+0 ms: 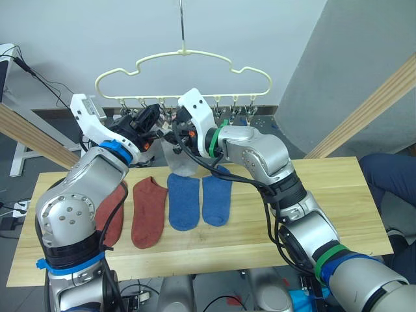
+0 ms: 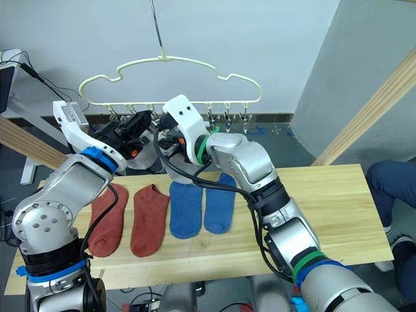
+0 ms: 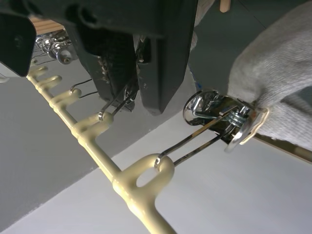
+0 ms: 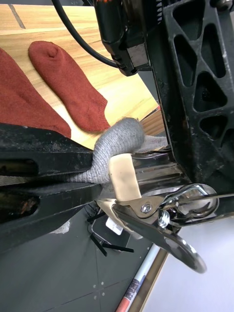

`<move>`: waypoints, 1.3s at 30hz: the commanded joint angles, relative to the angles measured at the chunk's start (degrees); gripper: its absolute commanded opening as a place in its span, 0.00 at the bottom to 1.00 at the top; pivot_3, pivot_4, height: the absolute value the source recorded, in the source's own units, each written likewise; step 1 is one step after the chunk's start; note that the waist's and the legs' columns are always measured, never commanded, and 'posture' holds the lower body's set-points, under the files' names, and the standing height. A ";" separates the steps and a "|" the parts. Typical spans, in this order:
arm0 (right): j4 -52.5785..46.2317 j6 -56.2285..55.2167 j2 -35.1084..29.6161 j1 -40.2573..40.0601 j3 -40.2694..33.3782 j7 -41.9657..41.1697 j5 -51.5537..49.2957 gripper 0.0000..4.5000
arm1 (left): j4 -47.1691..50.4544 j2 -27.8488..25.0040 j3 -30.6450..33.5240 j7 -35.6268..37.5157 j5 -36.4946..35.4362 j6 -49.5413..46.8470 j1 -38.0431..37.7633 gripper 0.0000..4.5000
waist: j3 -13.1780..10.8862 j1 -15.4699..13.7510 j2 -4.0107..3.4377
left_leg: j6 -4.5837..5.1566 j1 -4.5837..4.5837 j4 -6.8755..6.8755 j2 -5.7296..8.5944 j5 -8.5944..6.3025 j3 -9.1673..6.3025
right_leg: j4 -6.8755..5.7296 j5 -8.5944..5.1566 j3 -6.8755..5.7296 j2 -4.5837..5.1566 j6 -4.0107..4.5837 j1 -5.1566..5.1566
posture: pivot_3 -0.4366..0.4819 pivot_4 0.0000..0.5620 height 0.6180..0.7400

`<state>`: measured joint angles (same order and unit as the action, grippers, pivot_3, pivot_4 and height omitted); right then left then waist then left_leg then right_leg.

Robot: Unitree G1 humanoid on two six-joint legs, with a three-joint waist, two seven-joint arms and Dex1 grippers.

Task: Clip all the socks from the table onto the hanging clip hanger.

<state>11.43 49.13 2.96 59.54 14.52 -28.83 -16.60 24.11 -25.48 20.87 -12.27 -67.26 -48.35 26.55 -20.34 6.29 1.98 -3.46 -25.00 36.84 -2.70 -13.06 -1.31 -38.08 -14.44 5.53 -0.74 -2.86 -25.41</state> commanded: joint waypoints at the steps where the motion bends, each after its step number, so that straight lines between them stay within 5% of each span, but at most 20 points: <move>1: -3.32 -0.70 1.03 1.22 -1.21 -0.79 -1.22 0.00 | 0.93 -0.82 -0.16 0.22 0.22 -0.38 -1.13 0.39 | 0.00 -0.04 0.00 | 0.00 -0.01 0.00 0.00 0.00 -0.01 | 0.01 0.00 -0.01 0.00 0.00 -0.01 | 0.33 0.64 1.00; 4: -3.81 -0.32 1.05 0.94 -1.18 -0.78 -1.45 0.00 | 0.98 -0.83 -0.09 0.20 -0.09 -0.33 -1.23 0.58 | 0.00 -0.11 0.00 | 0.00 -0.05 0.01 0.00 0.00 -0.02 | 0.01 0.00 -0.03 0.02 0.00 -0.02 | 0.33 0.64 1.00; 9: -5.48 1.26 1.17 -0.03 -0.96 -1.22 -2.29 0.00 | 1.34 -0.98 -0.17 0.27 0.07 -0.34 -1.53 0.58 | 0.00 -0.19 0.00 | 0.00 -0.06 0.02 0.01 0.00 -0.02 | 0.01 0.00 -0.04 0.03 0.00 -0.02 | 0.33 0.64 1.00; 17: -6.84 2.71 1.15 -0.70 -0.89 -1.33 -2.42 0.63 | 3.36 -3.25 -1.25 2.29 1.83 -0.60 -2.40 0.59 | 0.00 -0.22 0.00 | 0.00 -0.06 0.02 0.01 0.00 -0.03 | -0.01 0.00 -0.04 0.04 0.00 -0.03 | 0.34 0.64 1.00; 28: -17.68 9.54 -3.03 -6.76 -1.03 -1.26 -4.83 0.63 | 11.82 -10.54 -1.22 7.09 3.57 -1.43 -10.19 0.59 | 0.00 -0.64 0.00 | -0.01 -0.13 0.03 0.01 0.00 -0.09 | -0.04 0.00 -0.03 0.07 0.00 -0.14 | 0.38 0.63 1.00; 39: -37.94 14.80 -19.22 -20.47 -7.29 -7.52 -14.13 0.63 | 18.12 -12.36 -1.24 15.83 18.53 8.69 -20.50 0.59 | 0.01 -1.70 0.01 | -0.02 -0.22 0.03 0.04 -0.01 0.03 | 0.03 -0.01 -0.02 0.06 0.01 -0.19 | 0.39 0.60 1.00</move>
<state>-20.81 63.42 -13.79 41.62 9.90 -33.90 -27.28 39.07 -37.96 19.77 1.56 -51.51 -42.70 7.56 -20.33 4.59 1.99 -3.48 -25.21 36.85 -2.68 -13.07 -1.29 -38.05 -14.45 5.51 -0.70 -2.86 -25.59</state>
